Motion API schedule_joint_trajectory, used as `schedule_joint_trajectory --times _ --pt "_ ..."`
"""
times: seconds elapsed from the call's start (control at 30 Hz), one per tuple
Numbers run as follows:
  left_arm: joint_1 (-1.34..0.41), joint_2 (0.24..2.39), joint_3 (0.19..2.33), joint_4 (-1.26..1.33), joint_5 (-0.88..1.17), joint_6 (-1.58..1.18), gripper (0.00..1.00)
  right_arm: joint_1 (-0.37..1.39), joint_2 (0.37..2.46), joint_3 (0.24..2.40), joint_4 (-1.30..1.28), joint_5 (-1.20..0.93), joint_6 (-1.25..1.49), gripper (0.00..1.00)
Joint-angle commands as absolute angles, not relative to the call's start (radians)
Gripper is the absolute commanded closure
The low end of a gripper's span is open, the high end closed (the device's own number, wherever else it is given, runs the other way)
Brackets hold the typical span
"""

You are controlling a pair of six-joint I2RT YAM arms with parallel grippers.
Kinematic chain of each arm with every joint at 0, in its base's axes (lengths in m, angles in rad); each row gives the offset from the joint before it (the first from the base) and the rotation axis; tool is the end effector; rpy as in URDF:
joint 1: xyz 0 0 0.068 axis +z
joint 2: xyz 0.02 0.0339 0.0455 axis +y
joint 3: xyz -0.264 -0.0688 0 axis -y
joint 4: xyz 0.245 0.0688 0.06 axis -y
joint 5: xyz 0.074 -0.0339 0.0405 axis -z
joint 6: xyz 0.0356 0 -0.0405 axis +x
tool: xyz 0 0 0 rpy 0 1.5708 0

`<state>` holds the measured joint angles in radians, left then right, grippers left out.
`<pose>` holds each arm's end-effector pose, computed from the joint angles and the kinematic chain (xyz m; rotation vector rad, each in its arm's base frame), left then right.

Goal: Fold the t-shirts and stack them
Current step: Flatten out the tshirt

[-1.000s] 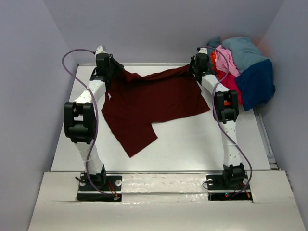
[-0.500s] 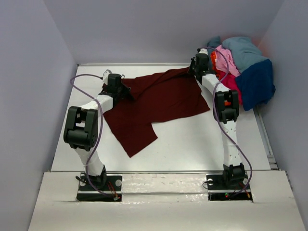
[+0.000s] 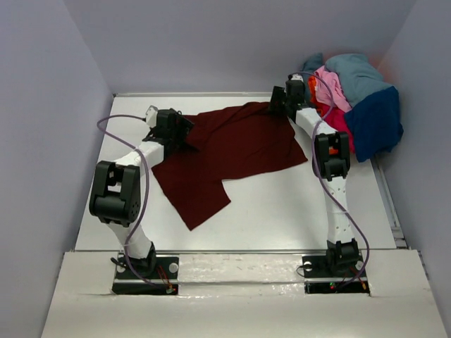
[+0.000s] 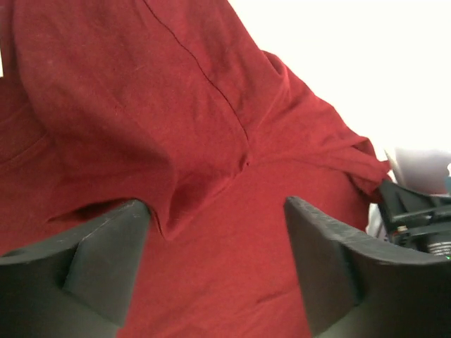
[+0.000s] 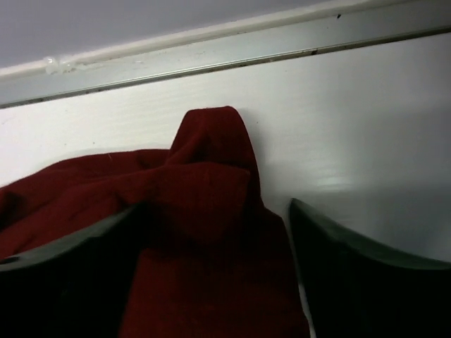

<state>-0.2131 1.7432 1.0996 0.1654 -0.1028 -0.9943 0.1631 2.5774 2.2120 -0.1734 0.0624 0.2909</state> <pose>0.3863 -0.0798 0.2242 -0.8636 1.9241 -0.6383 0.5799 0.0932 0.1670 0.1724 2.1082 0.2057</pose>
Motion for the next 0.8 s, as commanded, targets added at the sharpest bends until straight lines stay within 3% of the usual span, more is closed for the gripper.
schedule_joint_trajectory --times 0.0,0.17,0.3,0.5,0.63,0.7,0.77 --pt "-0.173 1.602 1.137 0.170 -0.160 -0.996 0.04 0.155 2.479 2.305 -0.230 -0.043 0.235 0.00" --pt "-0.114 1.643 1.357 0.028 -0.159 -0.840 0.02 0.155 2.447 2.441 -0.342 -0.110 0.241 0.00" --pt "-0.043 1.693 1.414 -0.067 -0.190 -0.795 0.02 0.155 2.349 2.347 -0.356 -0.149 0.255 0.00" --pt "-0.017 1.749 1.397 0.022 -0.118 -0.746 0.05 0.155 2.301 2.215 -0.305 -0.179 0.301 0.06" --pt "-0.017 1.833 1.448 0.029 0.018 -0.756 0.07 0.155 2.471 2.489 -0.474 -0.257 0.385 0.26" --pt "-0.053 1.839 1.465 0.051 0.037 -0.741 0.08 0.155 2.488 2.490 -0.433 -0.281 0.440 0.35" --pt "-0.075 1.859 1.495 0.043 0.022 -0.686 0.10 0.164 2.462 2.379 -0.362 -0.296 0.527 0.37"
